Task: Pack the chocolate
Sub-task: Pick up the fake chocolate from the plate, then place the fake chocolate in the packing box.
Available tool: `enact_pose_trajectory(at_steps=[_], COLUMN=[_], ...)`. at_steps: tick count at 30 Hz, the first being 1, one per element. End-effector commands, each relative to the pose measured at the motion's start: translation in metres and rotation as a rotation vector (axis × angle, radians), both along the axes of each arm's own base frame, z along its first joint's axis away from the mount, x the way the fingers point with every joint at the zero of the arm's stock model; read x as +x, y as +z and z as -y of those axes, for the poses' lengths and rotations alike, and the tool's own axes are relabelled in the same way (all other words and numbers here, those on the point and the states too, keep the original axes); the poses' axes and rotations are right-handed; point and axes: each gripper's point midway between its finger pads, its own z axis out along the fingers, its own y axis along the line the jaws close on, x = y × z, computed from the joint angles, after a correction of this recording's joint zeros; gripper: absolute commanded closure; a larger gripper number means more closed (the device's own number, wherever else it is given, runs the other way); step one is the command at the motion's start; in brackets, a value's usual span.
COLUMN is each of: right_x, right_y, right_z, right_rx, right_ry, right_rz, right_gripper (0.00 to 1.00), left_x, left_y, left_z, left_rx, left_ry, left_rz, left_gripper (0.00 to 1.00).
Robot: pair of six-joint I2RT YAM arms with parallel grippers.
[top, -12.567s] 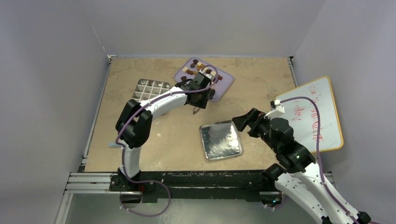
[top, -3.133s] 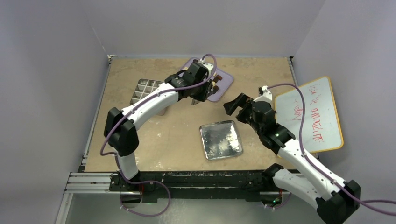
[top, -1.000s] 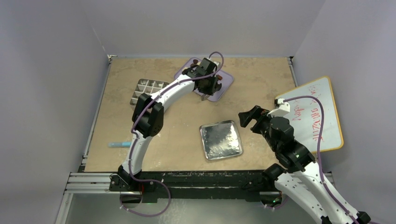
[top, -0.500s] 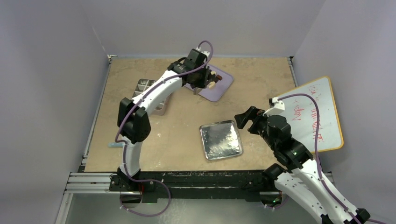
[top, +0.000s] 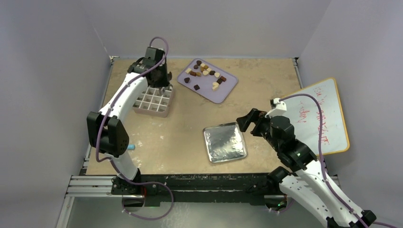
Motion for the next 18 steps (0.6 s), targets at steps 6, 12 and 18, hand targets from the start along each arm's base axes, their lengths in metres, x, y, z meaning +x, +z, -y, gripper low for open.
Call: enact_pose_trajectory(at_steps=[6, 12, 18], right_x=[0.008, 0.009, 0.007], right_y=[0.013, 0.017, 0.021], right_z=[-0.009, -0.013, -0.012], right_rx=[0.007, 0.021, 0.021], right_ry=[0.032, 0.046, 0.049], right_rz=[0.035, 0.041, 0.053], right_gripper=[0.01, 0.01, 0.01], left_x=[-0.008, -0.006, -0.002], left_y=[-0.002, -0.013, -0.021], left_z=[-0.055, -0.054, -0.054], left_rx=[-0.026, -0.026, -0.016], left_ry=[0.119, 0.109, 0.105], left_rz=[0.001, -0.024, -0.043], left_gripper=[0.81, 0.8, 0.76])
